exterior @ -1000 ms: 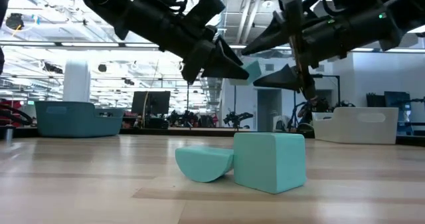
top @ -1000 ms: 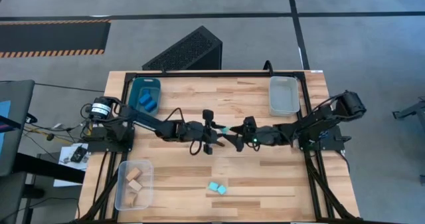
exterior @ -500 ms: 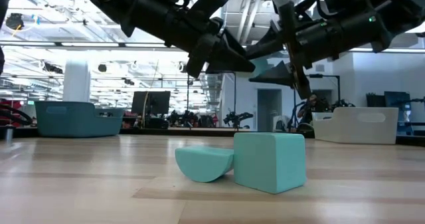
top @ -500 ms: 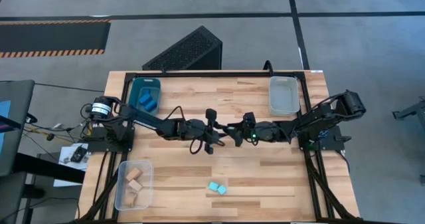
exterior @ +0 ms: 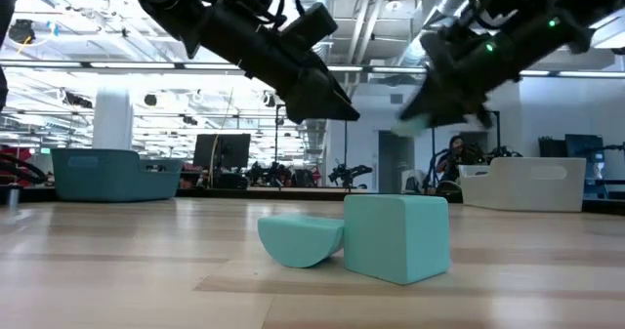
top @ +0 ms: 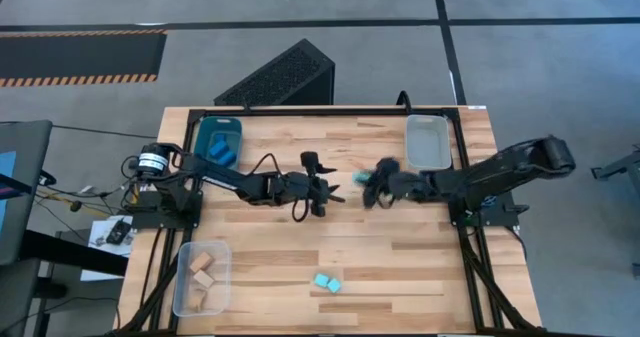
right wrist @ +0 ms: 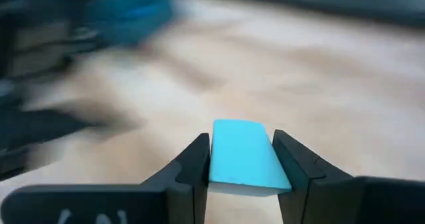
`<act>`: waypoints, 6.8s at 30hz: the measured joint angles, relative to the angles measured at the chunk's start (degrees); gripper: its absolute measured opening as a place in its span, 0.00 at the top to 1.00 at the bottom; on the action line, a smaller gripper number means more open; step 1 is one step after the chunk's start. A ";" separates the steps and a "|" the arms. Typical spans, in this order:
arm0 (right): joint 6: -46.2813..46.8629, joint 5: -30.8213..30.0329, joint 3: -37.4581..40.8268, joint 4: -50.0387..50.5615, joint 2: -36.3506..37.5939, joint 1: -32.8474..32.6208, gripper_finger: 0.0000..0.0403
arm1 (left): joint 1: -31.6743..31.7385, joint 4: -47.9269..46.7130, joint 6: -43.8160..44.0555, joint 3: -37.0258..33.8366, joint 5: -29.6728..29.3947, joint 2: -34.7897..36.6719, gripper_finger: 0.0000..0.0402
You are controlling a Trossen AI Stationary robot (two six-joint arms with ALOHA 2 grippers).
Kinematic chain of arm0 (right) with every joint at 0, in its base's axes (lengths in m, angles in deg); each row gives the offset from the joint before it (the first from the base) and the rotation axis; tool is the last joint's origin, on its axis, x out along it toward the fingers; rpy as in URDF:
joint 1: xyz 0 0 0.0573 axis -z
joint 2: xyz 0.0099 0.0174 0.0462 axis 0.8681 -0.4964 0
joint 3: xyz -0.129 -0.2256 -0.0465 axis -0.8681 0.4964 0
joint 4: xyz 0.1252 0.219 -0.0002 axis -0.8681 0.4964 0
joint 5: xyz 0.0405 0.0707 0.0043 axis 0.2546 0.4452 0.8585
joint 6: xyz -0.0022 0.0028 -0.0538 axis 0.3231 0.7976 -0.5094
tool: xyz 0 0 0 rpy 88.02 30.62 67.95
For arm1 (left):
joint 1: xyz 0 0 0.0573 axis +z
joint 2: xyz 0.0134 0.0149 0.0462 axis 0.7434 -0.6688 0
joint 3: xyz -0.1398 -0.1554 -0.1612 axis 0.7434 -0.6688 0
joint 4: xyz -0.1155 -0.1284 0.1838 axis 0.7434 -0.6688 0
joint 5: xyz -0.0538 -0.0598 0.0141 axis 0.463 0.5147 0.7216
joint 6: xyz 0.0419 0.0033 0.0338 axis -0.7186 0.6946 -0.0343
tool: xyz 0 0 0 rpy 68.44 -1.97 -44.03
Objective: Sort & place blocks by color
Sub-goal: Put the left light blue block into the white bin
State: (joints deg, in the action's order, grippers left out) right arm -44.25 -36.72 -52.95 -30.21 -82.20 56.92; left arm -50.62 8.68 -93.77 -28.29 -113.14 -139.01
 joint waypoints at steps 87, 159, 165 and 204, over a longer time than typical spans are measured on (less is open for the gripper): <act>27.16 -24.93 -6.99 29.25 0.36 -23.31 0.41 | -24.02 0.44 21.87 -1.40 20.74 -13.03 0.43; 7.95 -4.49 -7.85 -10.54 -12.49 -16.27 0.83 | -13.86 0.61 4.96 -1.40 -2.47 3.15 0.68; 12.96 -11.37 -7.85 19.28 -1.15 -8.89 0.83 | -13.50 -7.71 10.37 -1.40 2.10 2.94 0.59; 1.94 4.49 -7.78 51.66 -9.64 40.05 0.48 | -17.15 5.71 15.13 -8.85 29.38 2.82 0.48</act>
State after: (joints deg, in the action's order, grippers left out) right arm -42.31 -32.23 -60.74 21.45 -91.84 96.97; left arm -67.77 14.39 -78.64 -37.15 -83.76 -136.19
